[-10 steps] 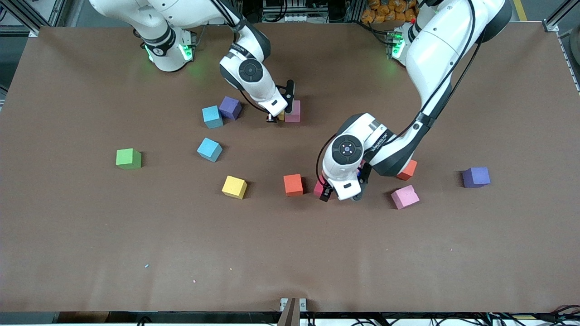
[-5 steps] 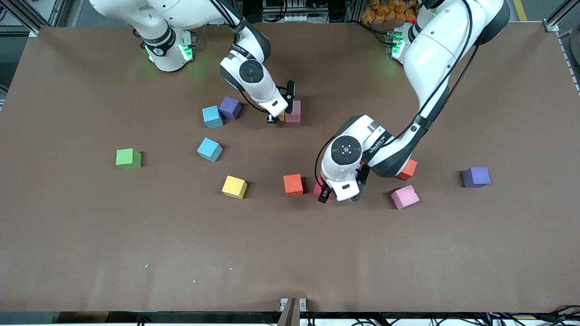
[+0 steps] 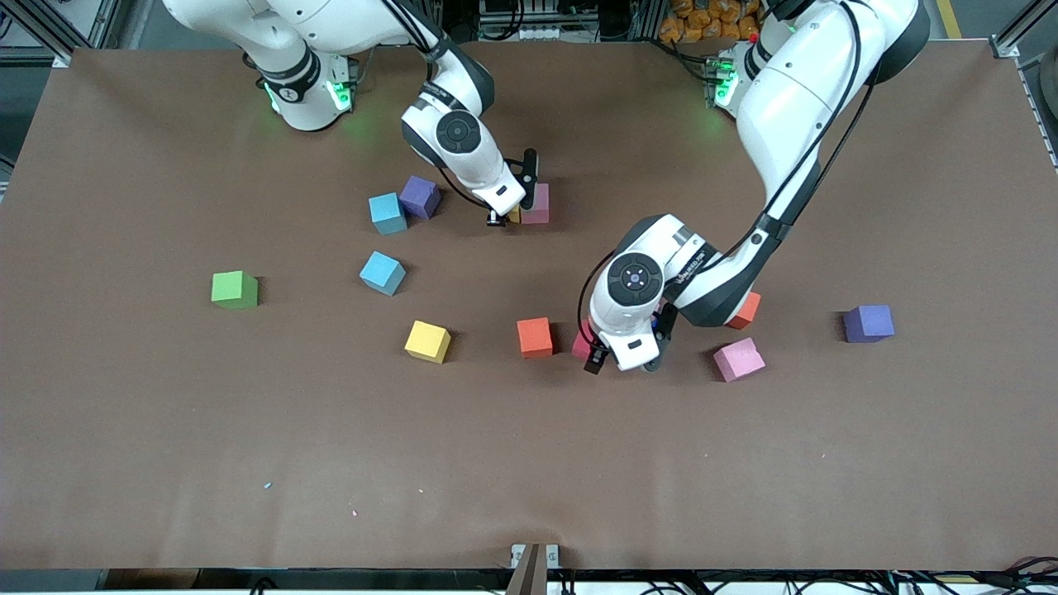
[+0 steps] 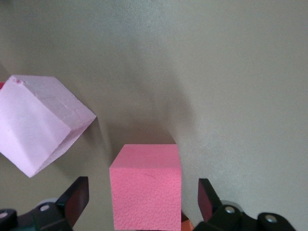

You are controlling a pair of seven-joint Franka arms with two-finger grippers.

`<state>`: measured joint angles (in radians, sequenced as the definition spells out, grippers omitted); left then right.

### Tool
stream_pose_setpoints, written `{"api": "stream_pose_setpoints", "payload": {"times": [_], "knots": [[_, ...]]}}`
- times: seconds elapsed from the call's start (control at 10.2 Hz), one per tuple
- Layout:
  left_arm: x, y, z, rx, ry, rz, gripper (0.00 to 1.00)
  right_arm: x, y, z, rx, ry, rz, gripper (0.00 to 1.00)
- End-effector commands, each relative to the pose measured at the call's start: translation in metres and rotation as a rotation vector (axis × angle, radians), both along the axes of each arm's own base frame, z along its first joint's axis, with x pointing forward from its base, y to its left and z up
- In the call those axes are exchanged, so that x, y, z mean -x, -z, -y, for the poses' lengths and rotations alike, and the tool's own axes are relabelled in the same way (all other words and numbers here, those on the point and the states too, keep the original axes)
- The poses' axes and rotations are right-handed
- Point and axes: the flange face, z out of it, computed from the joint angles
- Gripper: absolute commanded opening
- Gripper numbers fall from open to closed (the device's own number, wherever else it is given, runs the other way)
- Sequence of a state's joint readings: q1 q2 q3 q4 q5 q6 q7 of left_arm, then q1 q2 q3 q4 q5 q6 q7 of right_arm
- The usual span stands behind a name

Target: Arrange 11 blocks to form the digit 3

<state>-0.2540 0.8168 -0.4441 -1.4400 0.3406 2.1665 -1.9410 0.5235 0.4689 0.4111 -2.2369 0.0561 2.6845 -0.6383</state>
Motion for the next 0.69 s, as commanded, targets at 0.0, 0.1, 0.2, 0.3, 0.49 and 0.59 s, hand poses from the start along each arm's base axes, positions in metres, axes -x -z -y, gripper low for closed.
{"api": "stream_pose_setpoints", "payload": {"times": [0.0, 0.1, 0.2, 0.3, 0.49, 0.59], "knots": [[-0.002, 0.006, 0.007, -0.005, 0.001, 0.02, 1.0, -0.007, 0.001, -0.001, 0.006, -0.022, 0.016, 1.0], [0.0, 0.008, 0.009, -0.004, 0.003, 0.02, 1.0, -0.012, 0.0, 0.001, 0.006, -0.015, 0.018, 1.0], [-0.001, 0.009, 0.008, -0.003, -0.001, 0.02, 1.0, -0.011, 0.0, 0.001, 0.011, -0.018, 0.013, 1.0], [-0.001, 0.011, 0.009, 0.002, 0.0, 0.023, 1.0, -0.012, -0.001, 0.001, 0.021, -0.018, 0.005, 1.0], [0.001, 0.013, 0.012, 0.003, 0.003, 0.023, 1.0, -0.013, -0.011, 0.001, 0.06, -0.026, -0.018, 1.0], [0.0, 0.017, 0.011, 0.003, 0.002, 0.021, 1.0, -0.018, -0.021, 0.006, 0.076, -0.023, -0.021, 1.0]]}}
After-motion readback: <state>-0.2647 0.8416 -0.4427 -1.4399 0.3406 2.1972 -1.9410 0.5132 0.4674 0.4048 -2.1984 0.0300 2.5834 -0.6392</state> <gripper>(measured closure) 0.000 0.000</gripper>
